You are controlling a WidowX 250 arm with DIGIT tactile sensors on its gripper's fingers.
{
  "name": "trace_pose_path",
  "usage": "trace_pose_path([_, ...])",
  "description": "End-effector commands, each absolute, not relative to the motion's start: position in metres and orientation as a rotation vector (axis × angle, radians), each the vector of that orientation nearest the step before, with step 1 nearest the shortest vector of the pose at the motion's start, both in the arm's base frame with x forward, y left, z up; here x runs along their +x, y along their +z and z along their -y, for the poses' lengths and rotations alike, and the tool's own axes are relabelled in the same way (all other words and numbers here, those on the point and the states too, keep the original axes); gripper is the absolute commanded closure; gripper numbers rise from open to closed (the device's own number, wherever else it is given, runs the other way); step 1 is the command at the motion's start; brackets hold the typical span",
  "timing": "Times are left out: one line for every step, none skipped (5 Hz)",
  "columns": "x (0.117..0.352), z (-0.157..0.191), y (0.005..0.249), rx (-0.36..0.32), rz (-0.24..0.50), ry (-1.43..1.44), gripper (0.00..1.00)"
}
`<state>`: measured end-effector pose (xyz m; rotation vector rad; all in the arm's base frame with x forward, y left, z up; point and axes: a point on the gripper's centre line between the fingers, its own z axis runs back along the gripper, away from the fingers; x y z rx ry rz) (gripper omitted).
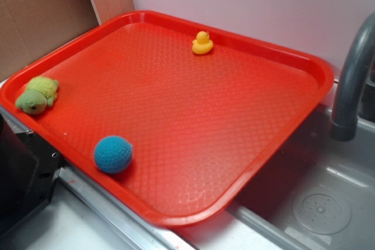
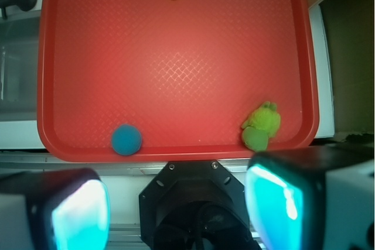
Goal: Grab the green animal.
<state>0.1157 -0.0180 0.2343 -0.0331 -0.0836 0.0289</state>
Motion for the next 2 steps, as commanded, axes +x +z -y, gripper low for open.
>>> trace_pose_path([0.116,0.018,0.234,-0.033,0.084,0.029,0.0])
trace_pose_path([0.139,-0.032,0.184,0.048,0.001,0.232,0.0])
